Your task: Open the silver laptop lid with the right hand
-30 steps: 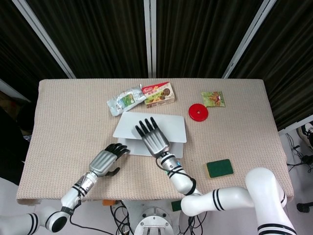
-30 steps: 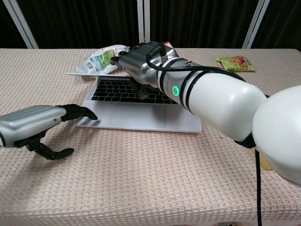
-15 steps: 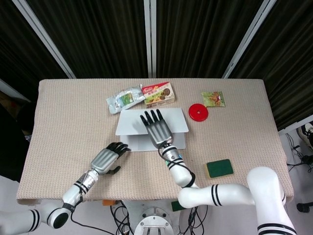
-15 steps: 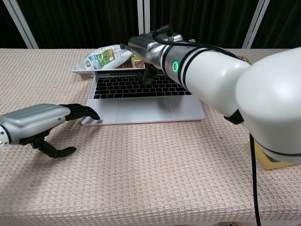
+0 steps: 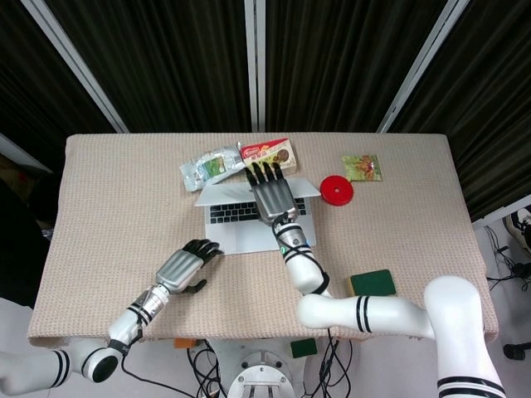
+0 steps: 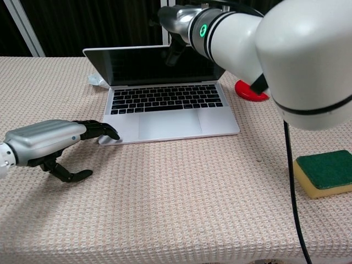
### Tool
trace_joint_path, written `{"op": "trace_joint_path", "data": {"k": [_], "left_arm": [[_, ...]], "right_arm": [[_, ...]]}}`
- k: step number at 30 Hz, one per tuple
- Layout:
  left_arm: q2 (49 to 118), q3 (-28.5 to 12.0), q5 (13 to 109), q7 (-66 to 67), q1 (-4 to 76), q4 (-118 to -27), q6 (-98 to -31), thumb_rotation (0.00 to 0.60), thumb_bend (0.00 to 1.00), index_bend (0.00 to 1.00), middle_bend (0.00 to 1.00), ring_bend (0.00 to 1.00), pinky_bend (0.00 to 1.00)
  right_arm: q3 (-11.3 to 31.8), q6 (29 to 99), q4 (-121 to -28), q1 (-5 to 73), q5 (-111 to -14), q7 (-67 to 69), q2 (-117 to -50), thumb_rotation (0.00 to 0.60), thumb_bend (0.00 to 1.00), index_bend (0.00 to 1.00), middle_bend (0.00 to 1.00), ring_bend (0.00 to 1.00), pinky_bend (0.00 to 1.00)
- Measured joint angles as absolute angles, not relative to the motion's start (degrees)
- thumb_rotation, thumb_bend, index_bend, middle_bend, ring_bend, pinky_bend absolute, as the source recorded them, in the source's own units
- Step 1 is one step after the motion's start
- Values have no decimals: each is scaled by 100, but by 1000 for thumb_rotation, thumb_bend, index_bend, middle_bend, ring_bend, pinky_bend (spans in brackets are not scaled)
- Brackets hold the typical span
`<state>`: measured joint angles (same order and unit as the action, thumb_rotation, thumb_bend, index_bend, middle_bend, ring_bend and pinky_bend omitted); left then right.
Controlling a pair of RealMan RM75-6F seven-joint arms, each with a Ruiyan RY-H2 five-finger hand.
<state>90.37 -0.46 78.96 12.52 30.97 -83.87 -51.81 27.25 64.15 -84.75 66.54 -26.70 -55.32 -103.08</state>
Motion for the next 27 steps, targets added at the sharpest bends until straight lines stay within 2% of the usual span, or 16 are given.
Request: {"op": "trace_joint_path", "data": {"k": [11, 27], "left_arm": [[8947, -28, 7796, 1396, 3163, -8557, -5185, 600, 348, 140, 86, 30, 96], [8838, -52, 7626, 1581, 3302, -8746, -5138, 600, 348, 140, 86, 30, 96]], "right_arm": [[3180, 6154, -7698, 7147, -1950, -5551, -10063, 600, 607, 0, 0, 0, 0], [3396, 5643, -6083, 7586, -1160, -5423, -10112, 600, 606, 0, 0, 0, 0]]}}
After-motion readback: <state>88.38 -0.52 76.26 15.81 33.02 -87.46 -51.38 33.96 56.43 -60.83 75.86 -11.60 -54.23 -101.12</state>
